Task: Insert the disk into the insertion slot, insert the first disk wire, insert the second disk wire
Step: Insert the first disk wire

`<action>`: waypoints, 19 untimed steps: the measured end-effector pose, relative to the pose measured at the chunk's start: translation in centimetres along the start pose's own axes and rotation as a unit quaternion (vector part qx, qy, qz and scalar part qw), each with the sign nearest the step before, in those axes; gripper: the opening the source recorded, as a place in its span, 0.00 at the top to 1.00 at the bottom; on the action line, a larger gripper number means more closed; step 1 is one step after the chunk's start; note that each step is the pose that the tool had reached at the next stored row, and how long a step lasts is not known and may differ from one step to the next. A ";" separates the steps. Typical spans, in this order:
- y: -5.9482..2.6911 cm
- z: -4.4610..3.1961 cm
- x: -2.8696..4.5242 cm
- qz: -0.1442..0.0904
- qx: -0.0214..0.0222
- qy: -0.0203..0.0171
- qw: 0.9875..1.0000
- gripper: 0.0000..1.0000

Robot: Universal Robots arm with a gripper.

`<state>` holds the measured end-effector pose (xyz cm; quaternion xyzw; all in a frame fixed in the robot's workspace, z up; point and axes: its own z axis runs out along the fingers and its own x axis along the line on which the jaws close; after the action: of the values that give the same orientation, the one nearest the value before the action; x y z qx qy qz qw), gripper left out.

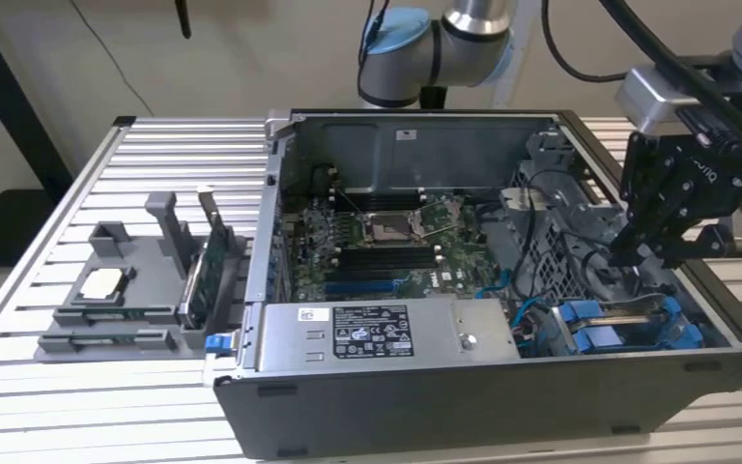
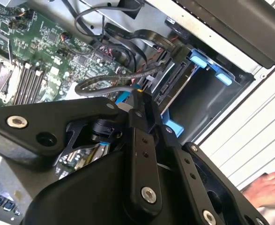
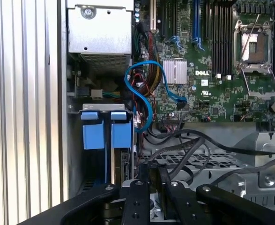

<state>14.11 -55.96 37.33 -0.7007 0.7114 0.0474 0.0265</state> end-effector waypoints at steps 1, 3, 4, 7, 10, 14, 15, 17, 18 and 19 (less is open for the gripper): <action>-0.01 0.00 0.00 0.000 0.000 0.000 1.000 0.81; -0.01 0.02 0.00 0.000 0.000 0.000 1.000 0.81; -0.01 0.02 0.00 0.000 0.000 0.000 1.000 0.81; -0.01 0.08 0.01 0.000 0.000 0.000 1.000 0.81; -0.01 0.16 0.02 0.000 0.000 0.000 1.000 0.81; -0.01 0.18 0.03 0.001 0.000 0.000 1.000 0.81; -0.01 0.18 0.03 0.001 0.000 0.000 1.000 0.81; -0.01 0.22 0.03 0.001 0.000 0.000 1.000 0.81; -0.01 0.26 0.03 0.001 0.000 0.000 1.000 0.81; -0.02 0.31 0.05 0.001 0.000 0.000 1.000 0.81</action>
<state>14.12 -55.97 37.02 -0.7003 0.7118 0.0475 0.0266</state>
